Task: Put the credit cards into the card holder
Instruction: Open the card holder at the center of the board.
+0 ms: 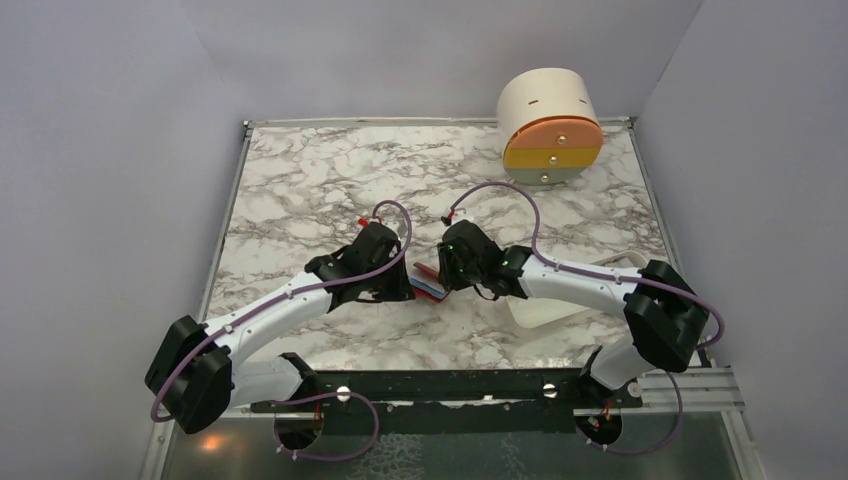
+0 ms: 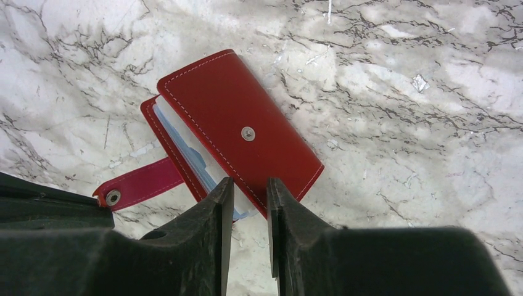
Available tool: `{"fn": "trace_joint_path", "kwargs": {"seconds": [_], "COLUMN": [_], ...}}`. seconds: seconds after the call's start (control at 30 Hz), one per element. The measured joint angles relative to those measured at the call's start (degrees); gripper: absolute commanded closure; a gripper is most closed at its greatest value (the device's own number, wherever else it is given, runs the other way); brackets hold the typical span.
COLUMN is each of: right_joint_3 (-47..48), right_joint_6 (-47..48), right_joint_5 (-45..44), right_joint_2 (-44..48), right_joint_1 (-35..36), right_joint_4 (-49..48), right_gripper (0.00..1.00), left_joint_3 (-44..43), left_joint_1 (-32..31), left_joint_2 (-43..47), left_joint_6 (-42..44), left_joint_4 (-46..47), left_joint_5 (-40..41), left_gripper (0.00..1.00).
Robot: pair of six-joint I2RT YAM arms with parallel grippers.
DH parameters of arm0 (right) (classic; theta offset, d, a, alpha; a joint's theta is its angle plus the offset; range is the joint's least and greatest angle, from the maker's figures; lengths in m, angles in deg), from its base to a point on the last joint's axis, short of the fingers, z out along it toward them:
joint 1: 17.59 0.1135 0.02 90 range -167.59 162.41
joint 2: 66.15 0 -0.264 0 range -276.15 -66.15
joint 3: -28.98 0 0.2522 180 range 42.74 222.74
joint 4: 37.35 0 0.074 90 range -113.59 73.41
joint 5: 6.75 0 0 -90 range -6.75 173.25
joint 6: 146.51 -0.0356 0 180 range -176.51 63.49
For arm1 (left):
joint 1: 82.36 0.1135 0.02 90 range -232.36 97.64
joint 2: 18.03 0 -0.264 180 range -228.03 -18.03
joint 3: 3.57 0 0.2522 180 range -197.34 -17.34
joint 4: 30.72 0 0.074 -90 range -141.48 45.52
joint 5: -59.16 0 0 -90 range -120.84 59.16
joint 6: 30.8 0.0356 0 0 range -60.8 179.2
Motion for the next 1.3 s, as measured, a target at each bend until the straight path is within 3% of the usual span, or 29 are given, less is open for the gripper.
{"fn": "trace_joint_path", "kwargs": {"seconds": [0.13, 0.37, 0.63, 0.93, 1.03, 1.3], "right_joint_3": [0.0, 0.0, 0.0, -0.8, -3.0, -7.0], "right_joint_6": [0.0, 0.2, 1.4, 0.1, -2.2, -9.7], "right_joint_5": [0.2, 0.5, 0.3, 0.5, 2.1, 6.5], "right_joint_2": [0.0, 0.0, -0.2, 1.5, 3.6, 4.9], "right_joint_1": [0.0, 0.0, 0.0, 0.0, 0.0, 0.0], "right_joint_4": [0.0, 0.0, 0.0, 0.0, -0.5, -3.4], "right_gripper": [0.77, 0.69, 0.98, 0.99, 0.99, 0.99], "left_joint_3": [0.1, 0.3, 0.6, 2.3, 3.9, 7.3], "left_joint_1": [0.0, 0.0, 0.0, 3.5, 7.9, 15.1], "left_joint_2": [0.0, 0.1, 0.3, 2.4, 3.7, 5.4], "left_joint_6": [0.0, 0.0, 0.0, -1.8, -2.3, -2.6], "left_joint_4": [-0.2, -0.4, -0.4, -2.1, -2.1, -1.7], "left_joint_5": [0.0, 0.0, 0.3, 3.4, 3.0, -0.2], "left_gripper": [1.0, 1.0, 1.0, 0.98, 0.91, 0.58]}}
